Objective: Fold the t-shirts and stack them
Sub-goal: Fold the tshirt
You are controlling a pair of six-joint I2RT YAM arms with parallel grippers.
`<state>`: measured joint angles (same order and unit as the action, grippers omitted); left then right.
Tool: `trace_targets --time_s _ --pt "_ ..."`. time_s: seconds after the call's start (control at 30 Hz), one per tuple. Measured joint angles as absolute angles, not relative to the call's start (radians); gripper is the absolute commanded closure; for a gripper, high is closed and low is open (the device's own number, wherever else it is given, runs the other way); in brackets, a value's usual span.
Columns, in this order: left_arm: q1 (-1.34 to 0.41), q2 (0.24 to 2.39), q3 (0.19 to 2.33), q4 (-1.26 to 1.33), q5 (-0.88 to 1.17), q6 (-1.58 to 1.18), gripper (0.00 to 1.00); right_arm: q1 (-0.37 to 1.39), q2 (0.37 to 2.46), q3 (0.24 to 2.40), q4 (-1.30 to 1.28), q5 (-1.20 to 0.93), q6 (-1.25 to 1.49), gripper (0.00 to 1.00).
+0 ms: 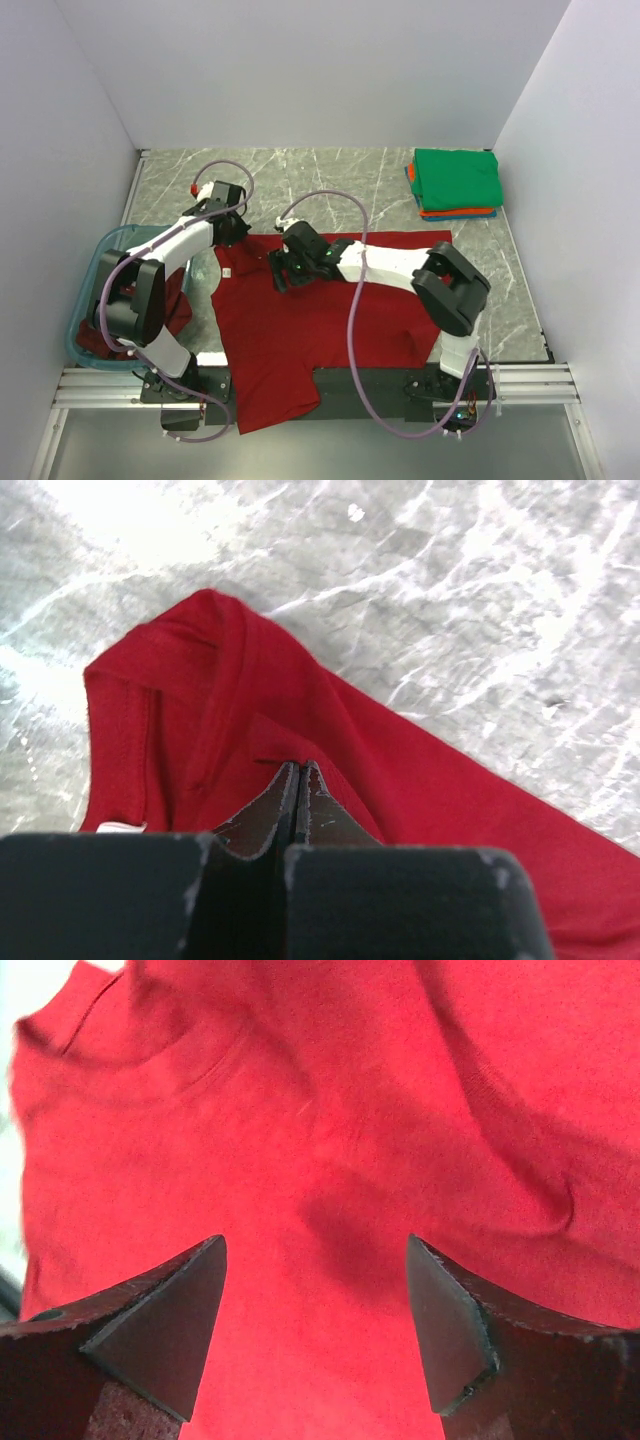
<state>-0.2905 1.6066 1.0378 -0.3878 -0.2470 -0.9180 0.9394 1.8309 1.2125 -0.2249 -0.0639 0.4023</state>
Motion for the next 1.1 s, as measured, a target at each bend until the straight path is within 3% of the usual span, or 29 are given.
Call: trace_targets --time_s 0.47,0.73,0.97,1.0,1.1 --pt "-0.273 1.615 1.009 -0.326 -0.179 -0.901 0.99 0.966 1.978 1.268 -0.107 0.041 0.541 0.32" --pt "-0.260 1.615 0.979 -0.310 -0.166 -0.900 0.99 0.979 2.018 1.318 -0.101 0.070 0.580 0.45" --pt "-0.251 1.615 0.955 -0.295 -0.153 -0.900 0.99 0.979 2.060 1.367 -0.133 0.141 0.605 0.68" --pt "-0.251 1.615 0.952 -0.294 -0.152 -0.900 0.99 0.979 2.063 1.376 -0.143 0.149 0.607 0.79" --pt "-0.250 1.615 0.946 -0.293 -0.146 -0.899 0.99 0.979 2.072 1.391 -0.160 0.173 0.613 0.94"
